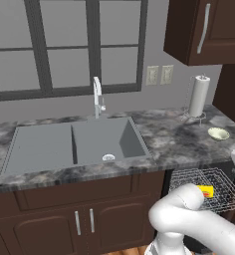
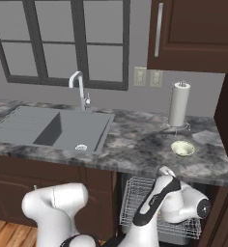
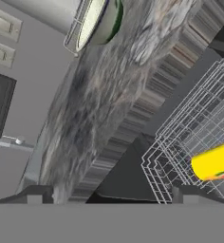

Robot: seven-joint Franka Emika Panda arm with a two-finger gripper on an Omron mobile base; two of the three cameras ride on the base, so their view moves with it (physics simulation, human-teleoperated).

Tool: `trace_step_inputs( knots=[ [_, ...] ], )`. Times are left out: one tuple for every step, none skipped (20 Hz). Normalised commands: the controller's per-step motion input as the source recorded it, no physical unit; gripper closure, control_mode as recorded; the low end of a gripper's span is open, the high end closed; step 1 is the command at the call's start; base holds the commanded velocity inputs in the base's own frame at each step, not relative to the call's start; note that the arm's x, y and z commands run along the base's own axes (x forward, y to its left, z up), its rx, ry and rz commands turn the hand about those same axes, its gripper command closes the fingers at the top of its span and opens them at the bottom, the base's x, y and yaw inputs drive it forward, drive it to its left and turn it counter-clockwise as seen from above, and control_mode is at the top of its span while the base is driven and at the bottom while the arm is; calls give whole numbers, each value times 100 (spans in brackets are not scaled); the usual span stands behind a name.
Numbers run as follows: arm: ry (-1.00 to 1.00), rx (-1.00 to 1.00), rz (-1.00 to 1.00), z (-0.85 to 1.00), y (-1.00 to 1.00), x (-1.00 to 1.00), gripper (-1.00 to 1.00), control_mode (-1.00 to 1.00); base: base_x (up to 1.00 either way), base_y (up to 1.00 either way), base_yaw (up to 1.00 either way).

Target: Pick up the cup and bowl from the counter, place them in the dishwasher, and close the dishwasher door.

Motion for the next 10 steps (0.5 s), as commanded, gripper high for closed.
trace_step_inputs(
  knots=[
    [0,0,0,61,0,0,-100,-100,0,0,0],
    [0,0,0,64,0,0,-100,-100,0,0,0],
    [0,0,0,65,0,0,-100,-100,0,0,0],
    [0,0,0,65,0,0,-100,-100,0,0,0],
    [0,0,0,63,0,0,-100,-100,0,0,0],
    [0,0,0,60,0,0,-100,-100,0,0,0],
    [0,0,0,50,0,0,-100,-100,0,0,0],
    [0,0,0,41,0,0,-100,-100,0,0,0],
    [0,0,0,36,0,0,-100,-100,0,0,0],
    [0,0,0,28,0,0,-100,-100,0,0,0]
  ],
)
